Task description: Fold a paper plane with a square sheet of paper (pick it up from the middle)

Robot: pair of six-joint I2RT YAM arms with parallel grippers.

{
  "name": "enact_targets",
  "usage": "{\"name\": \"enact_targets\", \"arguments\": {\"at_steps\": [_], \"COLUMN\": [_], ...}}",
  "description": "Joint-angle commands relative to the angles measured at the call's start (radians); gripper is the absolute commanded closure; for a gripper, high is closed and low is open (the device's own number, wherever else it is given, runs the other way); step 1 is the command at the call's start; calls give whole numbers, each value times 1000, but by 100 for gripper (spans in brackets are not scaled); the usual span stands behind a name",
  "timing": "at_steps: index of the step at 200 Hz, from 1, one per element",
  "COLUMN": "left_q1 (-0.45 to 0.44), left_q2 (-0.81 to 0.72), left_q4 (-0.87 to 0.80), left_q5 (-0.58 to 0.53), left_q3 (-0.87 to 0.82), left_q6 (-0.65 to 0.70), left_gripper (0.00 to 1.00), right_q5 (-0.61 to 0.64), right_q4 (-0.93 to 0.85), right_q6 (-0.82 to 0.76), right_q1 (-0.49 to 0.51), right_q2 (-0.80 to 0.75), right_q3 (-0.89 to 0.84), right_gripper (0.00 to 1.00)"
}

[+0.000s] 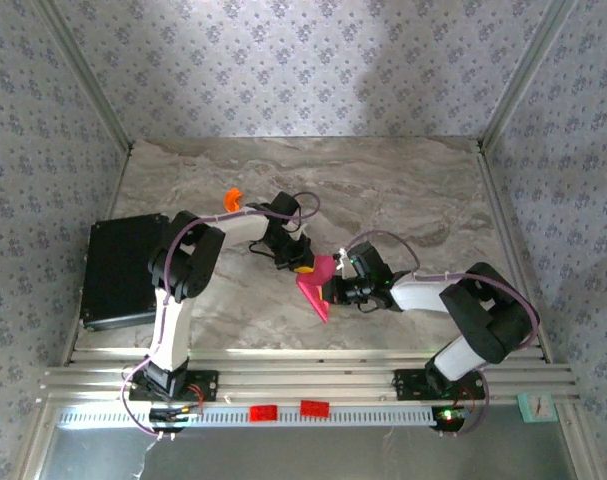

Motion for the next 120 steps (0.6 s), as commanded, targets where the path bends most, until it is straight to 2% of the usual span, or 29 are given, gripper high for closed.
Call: {"name": "enact_targets", "arguments": {"at_steps": [1,120], "left_q1": [-11,-12], "left_q2": [44,45], "left_q4": [-29,-27], "left_q5": [-31,-30], "left_q3": [-3,-5], "left_q6": [11,10], "left_gripper": [91,92], "right_q5": [-13,-42], "right_q4": [-23,-63], "right_q6": [-7,-7], "right_q1": [-2,19], "right_q2": [13,16], "right_q3": [32,52], "right_gripper": [98,98]}}
